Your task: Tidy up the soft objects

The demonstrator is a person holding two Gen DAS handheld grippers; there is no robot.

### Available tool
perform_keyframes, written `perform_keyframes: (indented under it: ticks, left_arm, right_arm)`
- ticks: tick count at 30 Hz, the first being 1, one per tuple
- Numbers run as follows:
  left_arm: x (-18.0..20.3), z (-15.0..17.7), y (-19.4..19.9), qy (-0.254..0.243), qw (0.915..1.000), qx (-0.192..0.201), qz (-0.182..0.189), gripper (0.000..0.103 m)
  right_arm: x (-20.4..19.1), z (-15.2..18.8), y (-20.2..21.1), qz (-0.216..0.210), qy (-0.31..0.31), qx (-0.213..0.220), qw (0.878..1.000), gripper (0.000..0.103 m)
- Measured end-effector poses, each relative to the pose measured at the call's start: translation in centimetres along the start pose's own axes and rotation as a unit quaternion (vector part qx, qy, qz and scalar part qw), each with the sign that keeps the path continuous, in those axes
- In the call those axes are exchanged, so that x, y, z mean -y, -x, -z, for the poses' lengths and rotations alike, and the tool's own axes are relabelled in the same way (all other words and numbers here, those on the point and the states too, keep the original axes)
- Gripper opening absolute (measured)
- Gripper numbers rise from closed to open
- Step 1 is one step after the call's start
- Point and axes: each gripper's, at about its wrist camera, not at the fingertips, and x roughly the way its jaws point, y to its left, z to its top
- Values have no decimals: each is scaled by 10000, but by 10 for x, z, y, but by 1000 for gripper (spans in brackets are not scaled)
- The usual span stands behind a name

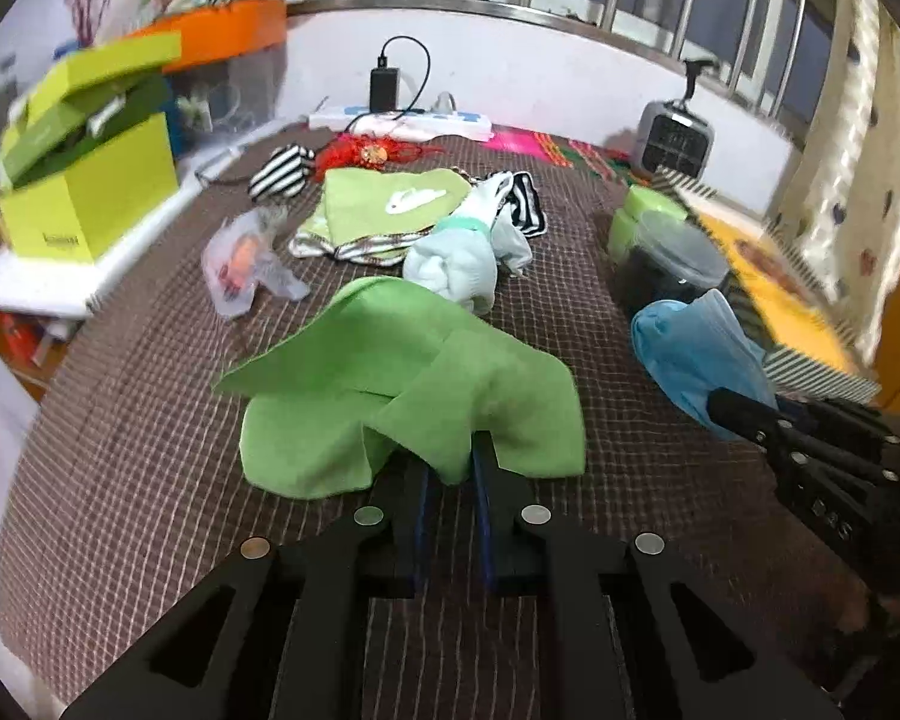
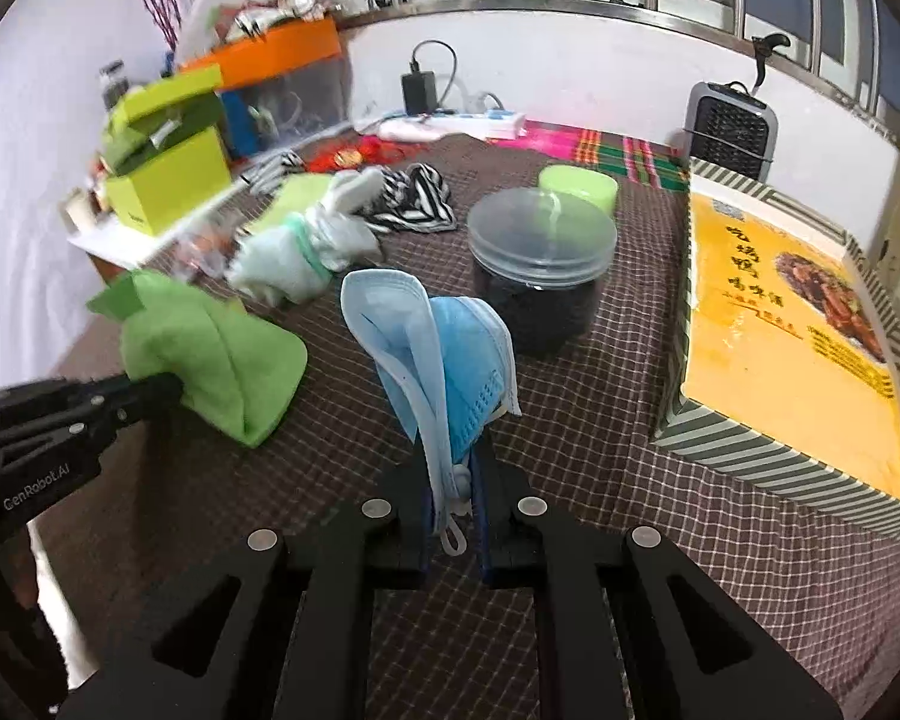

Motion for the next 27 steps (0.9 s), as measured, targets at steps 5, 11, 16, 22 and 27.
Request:
perform_keyframes:
  ticks: [5,11,16,22,27]
  left_arm:
    - [19,1,-19,-228,9996,-125,-60,34]
    - [25,1,-29,-327,9988,-152,-344,44]
    - [23,2,-30,-210,9991,-64,-359,46]
    - [25,2,-30,-183,9993,-61,-307,50]
    - [26,3,-29,-163,9994,-44,-300,50]
  right_arm:
    - [-1,1,-9,83,35,-146,9999,13]
    - [7,2,-17,149,-226,-255,9993,36]
    - [5,2,-19,211,-206,-258,9992,37]
    - [5,2,-19,238,-188,-267,9992,37]
    - [4,1,-19,240,-189,-270,9992,37]
